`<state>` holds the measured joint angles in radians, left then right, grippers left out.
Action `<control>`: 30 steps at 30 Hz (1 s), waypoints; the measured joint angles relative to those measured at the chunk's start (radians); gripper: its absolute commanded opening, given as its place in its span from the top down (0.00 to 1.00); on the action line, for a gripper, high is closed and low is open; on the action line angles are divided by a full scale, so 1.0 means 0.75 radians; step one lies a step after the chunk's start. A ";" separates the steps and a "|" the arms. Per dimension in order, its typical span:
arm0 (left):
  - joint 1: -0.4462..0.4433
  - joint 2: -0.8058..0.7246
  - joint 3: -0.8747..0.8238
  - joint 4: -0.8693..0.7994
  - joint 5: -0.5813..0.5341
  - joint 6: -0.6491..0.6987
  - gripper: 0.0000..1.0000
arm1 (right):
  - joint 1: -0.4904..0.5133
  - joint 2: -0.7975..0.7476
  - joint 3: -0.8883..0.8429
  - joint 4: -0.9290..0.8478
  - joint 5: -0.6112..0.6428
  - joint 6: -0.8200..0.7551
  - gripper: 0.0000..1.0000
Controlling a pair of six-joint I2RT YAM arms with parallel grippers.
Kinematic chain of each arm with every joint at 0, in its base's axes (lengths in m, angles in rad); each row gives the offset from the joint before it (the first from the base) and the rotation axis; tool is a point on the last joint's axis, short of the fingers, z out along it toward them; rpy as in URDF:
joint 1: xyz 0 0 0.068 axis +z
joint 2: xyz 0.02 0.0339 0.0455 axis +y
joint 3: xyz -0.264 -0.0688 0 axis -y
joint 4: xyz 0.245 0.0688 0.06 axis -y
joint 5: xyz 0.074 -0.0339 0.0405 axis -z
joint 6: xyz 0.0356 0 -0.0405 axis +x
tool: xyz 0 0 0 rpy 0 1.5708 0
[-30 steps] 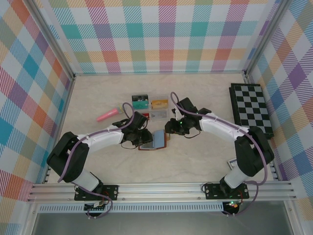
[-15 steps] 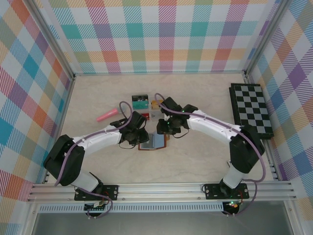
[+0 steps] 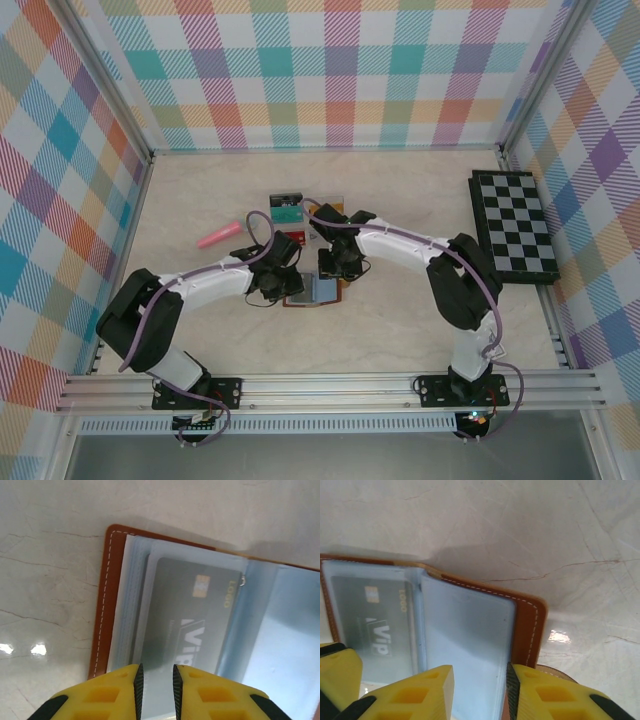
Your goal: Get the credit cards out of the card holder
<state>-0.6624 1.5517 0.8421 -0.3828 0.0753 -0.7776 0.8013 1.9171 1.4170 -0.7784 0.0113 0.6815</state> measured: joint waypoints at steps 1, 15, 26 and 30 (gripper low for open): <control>0.000 0.008 -0.001 0.000 0.001 0.000 0.75 | 0.000 0.010 0.004 -0.005 0.005 0.001 0.63; 0.000 0.017 -0.022 0.035 0.001 -0.009 0.78 | -0.005 0.083 0.016 0.021 -0.055 -0.007 0.76; 0.005 0.017 -0.037 0.060 0.002 -0.019 0.79 | -0.033 0.100 0.007 0.101 -0.157 -0.011 0.89; 0.005 0.017 -0.037 0.060 0.003 -0.019 0.79 | -0.039 0.120 0.003 0.121 -0.183 -0.011 0.93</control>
<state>-0.6586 1.5646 0.8143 -0.3378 0.0772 -0.7921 0.7719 2.0071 1.4189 -0.6876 -0.1257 0.6731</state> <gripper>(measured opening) 0.215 0.080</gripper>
